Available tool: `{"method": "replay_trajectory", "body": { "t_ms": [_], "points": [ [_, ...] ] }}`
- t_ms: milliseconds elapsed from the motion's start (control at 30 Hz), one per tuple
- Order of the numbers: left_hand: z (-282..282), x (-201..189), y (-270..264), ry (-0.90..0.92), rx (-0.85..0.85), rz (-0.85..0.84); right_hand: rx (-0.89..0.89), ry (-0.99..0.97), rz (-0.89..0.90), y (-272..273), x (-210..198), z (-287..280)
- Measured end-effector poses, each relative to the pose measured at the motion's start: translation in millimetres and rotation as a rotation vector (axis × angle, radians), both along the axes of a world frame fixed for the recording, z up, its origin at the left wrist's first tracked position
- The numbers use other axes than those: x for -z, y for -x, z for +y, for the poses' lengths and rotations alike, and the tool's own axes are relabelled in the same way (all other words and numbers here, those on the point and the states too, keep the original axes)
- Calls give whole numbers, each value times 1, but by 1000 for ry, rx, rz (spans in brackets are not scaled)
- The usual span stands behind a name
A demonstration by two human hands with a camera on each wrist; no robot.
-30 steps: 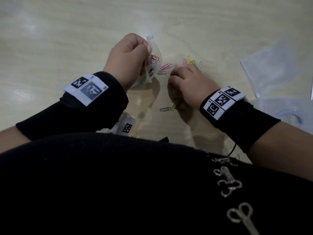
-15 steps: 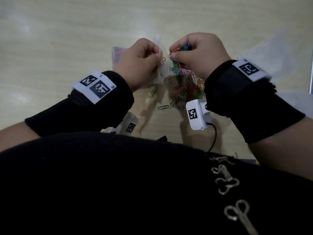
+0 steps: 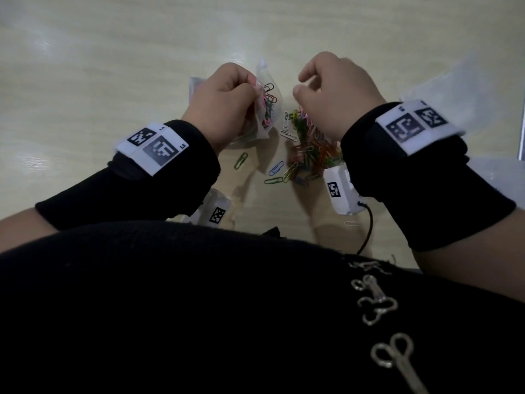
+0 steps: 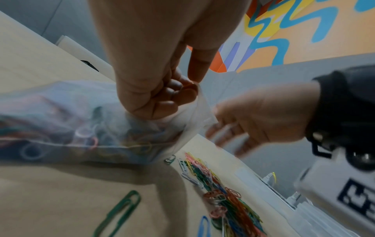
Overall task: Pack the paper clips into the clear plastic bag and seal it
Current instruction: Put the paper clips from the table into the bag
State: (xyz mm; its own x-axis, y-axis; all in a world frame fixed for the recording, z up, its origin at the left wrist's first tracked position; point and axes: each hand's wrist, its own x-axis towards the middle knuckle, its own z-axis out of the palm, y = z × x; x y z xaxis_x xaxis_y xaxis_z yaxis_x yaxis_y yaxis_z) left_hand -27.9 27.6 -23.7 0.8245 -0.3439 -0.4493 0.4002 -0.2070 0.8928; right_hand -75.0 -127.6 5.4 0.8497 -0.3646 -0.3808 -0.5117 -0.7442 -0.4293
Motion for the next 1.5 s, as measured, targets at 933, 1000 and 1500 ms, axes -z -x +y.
{"method": "replay_trajectory", "body": {
  "t_ms": [933,1000,1500],
  "points": [
    [0,1,0,-52,27,-11,307,-477,-128,2,15,0],
    [-1,0,1,-66,35,-16,281,-599,-93,-3,4,4],
    [12,-9,-4,-33,-75,-52,25,-79,-132,-12,12,0]
  ]
}}
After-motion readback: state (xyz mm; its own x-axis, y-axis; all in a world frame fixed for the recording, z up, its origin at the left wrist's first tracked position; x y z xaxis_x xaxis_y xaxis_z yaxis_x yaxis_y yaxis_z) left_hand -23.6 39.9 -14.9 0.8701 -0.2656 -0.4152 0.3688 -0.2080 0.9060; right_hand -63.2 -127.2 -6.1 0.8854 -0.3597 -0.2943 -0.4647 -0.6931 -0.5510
